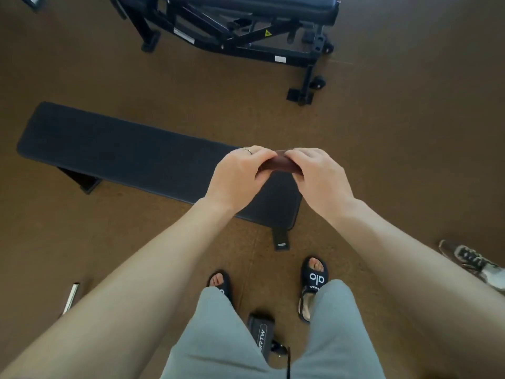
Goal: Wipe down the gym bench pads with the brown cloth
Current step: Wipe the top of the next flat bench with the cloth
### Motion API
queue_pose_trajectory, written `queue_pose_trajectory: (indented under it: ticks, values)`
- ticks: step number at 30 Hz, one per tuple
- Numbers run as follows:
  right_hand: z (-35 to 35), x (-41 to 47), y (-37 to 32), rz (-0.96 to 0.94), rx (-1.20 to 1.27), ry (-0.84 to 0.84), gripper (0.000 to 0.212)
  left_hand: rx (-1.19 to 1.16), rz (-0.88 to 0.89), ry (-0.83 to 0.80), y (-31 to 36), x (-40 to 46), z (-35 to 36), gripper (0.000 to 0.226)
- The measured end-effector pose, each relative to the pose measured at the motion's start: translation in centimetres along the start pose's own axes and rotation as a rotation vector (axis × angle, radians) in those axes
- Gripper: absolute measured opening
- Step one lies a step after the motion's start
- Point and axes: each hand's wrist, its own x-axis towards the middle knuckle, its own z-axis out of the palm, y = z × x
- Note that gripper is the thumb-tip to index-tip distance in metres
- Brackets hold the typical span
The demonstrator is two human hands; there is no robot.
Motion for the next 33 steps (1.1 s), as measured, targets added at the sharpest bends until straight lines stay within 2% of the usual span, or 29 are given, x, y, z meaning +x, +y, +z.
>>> queue_pose_trajectory:
  ticks: [2, 3, 6, 7, 8, 10, 12, 16, 22, 29, 33]
  values:
    - [4.8, 0.6, 0.9, 0.004, -0.028, 0.073, 0.038, 0.024, 0.073, 0.034, -4.0, 0.0, 3.7, 0.033]
    - [7.8, 0.6, 1.6, 0.024, -0.055, 0.058, 0.042, 0.038, 0.09, -0.002, -6.2, -0.6, 5.9, 0.037]
    - [17.3, -1.0, 3.7, 0.122, -0.146, -0.25, 0.059, 0.161, 0.105, -0.294, -12.7, -3.7, 12.8, 0.058]
    - [20.3, -1.5, 4.5, 0.151, -0.176, -0.321, 0.06, 0.198, 0.089, -0.367, -14.8, -4.7, 15.0, 0.062]
    - [23.1, -1.7, 5.2, 0.178, -0.174, -0.324, 0.059, 0.207, 0.074, -0.394, -16.8, -5.3, 17.0, 0.063]
    - [27.2, -1.1, 6.1, 0.222, -0.119, -0.18, 0.056, 0.168, 0.055, -0.336, -20.2, -5.1, 20.1, 0.06]
    - [30.5, 0.9, 6.6, 0.254, -0.117, -0.035, 0.059, 0.146, 0.045, -0.201, -23.0, -3.6, 22.5, 0.056]
    - [36.2, 4.6, 6.9, 0.326, -0.29, 0.017, 0.068, 0.146, 0.017, -0.018, -27.1, -1.0, 26.8, 0.049]
    - [38.5, 5.0, 7.4, 0.373, -0.377, 0.157, 0.066, -0.046, 0.04, 0.161, -29.0, -1.3, 28.4, 0.043]
    - [37.3, 8.0, 8.1, 0.402, -0.38, 0.191, 0.065, 0.009, 0.047, 0.103, -29.0, -1.1, 28.1, 0.039]
    - [36.7, 11.8, 9.7, 0.456, -0.364, 0.239, 0.057, 0.028, 0.074, 0.107, -29.0, -1.2, 28.2, 0.04]
